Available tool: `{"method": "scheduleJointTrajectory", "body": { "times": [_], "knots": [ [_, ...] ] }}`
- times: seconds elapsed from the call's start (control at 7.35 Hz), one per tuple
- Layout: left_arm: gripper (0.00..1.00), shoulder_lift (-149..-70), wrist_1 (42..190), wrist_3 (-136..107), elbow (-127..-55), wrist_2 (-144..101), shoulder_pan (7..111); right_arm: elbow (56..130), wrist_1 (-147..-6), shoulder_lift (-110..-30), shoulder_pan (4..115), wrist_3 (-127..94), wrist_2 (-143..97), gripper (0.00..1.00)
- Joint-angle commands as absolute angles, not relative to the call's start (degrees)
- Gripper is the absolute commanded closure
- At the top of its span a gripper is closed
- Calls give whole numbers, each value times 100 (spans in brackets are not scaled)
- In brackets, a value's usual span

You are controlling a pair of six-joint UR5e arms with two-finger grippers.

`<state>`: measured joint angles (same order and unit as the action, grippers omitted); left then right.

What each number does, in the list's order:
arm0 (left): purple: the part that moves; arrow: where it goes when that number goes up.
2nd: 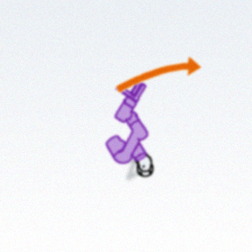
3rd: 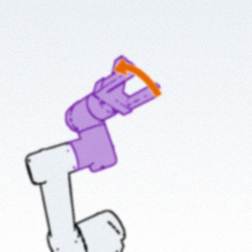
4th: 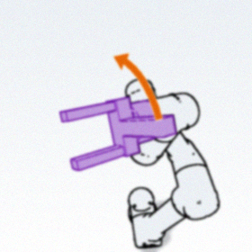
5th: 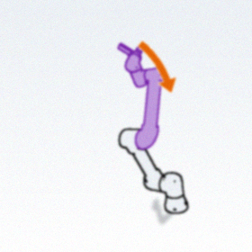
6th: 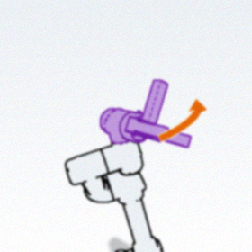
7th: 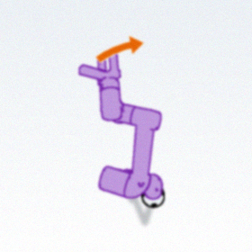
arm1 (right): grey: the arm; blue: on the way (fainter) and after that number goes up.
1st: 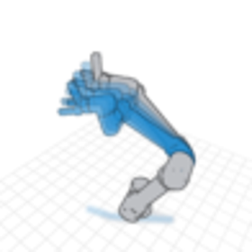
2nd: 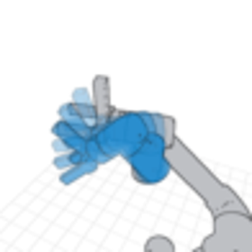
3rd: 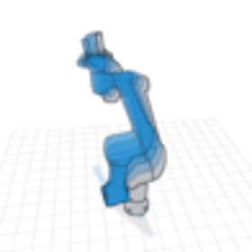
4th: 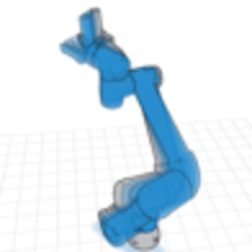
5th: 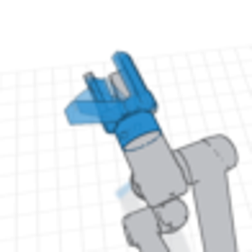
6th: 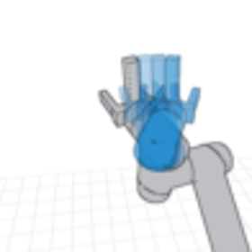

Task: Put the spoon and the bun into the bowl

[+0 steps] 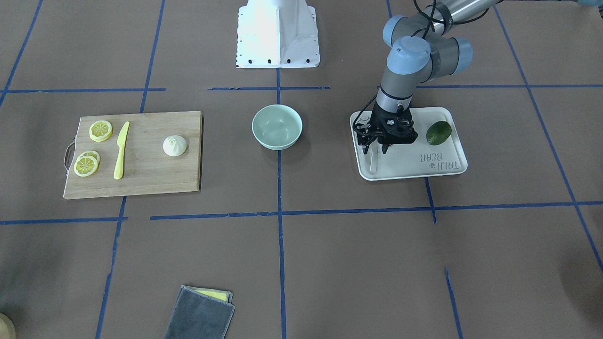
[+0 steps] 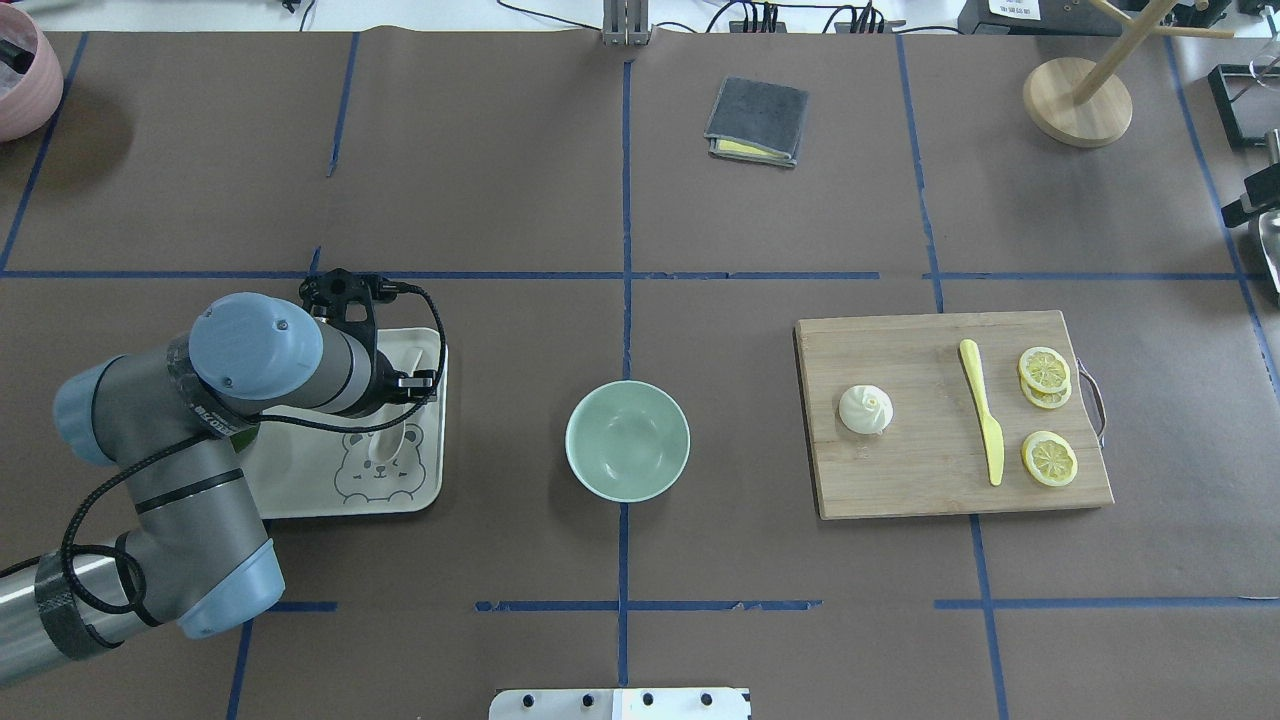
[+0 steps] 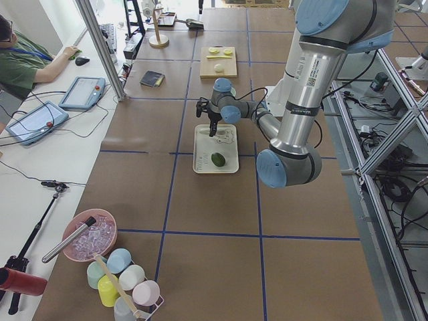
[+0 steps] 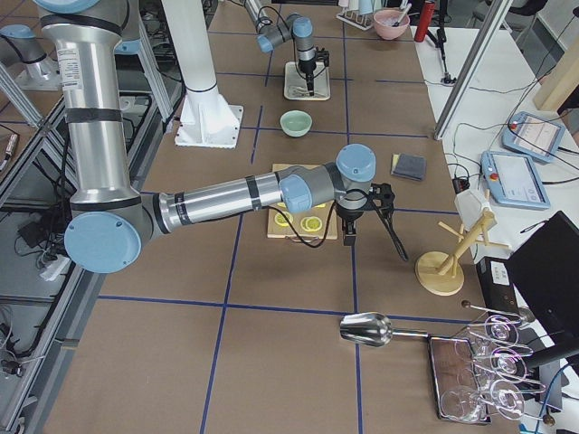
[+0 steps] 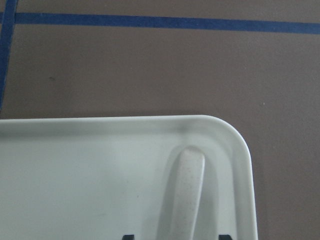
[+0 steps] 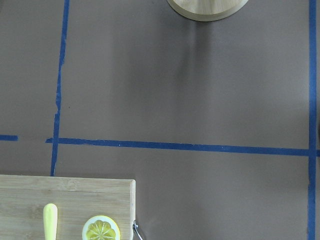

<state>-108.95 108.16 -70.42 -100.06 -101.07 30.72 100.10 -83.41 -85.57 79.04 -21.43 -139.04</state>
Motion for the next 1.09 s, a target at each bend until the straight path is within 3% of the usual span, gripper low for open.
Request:
{"method": "scheduleJointTrajectory", "body": {
  "times": [0.0,0.41,0.82,0.95],
  "knots": [
    [65,-10898,10828,-7031,-10002,-10107,3067,10002,-8341,-8552,7901,-2136,-13896,0],
    [69,-10899,10828,-7023,-9984,-10107,3067,10002,-8341,-8534,7875,-2136,-13887,0],
    [100,-10820,10828,-7014,-10098,-10099,3111,10011,-8341,-8525,7866,-2144,-13896,0],
    [100,-10811,10819,-7005,-10220,-10090,3137,10019,-8332,-8491,7805,-2388,-13896,0]
  ]
}}
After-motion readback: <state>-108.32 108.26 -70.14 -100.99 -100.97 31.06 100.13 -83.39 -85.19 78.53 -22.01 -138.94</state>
